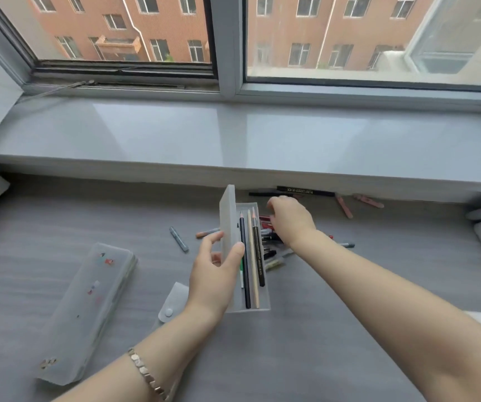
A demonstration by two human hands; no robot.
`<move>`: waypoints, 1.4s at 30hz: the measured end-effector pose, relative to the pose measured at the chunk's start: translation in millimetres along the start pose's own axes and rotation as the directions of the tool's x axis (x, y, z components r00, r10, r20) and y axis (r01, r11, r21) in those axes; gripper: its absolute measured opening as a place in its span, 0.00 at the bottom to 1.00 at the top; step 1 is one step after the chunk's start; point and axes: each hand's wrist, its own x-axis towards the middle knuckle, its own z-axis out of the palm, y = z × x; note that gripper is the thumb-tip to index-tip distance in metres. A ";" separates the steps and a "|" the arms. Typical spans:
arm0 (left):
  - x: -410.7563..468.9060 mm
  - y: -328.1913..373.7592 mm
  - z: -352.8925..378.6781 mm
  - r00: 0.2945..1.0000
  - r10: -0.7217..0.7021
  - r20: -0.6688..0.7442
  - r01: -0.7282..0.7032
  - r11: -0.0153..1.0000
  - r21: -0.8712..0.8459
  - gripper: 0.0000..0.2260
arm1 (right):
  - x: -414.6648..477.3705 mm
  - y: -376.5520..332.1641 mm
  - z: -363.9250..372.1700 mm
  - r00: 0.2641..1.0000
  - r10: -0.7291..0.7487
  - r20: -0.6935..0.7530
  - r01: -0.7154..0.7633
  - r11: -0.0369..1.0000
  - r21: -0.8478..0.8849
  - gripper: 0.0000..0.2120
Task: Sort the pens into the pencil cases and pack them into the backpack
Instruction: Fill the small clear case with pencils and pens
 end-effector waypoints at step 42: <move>-66.4 -54.1 -36.8 0.994 0.026 0.107 -0.028 0.999 0.017 0.12 | -202.2 -48.6 -18.5 0.882 0.221 0.415 -0.443 0.096 0.891 0.07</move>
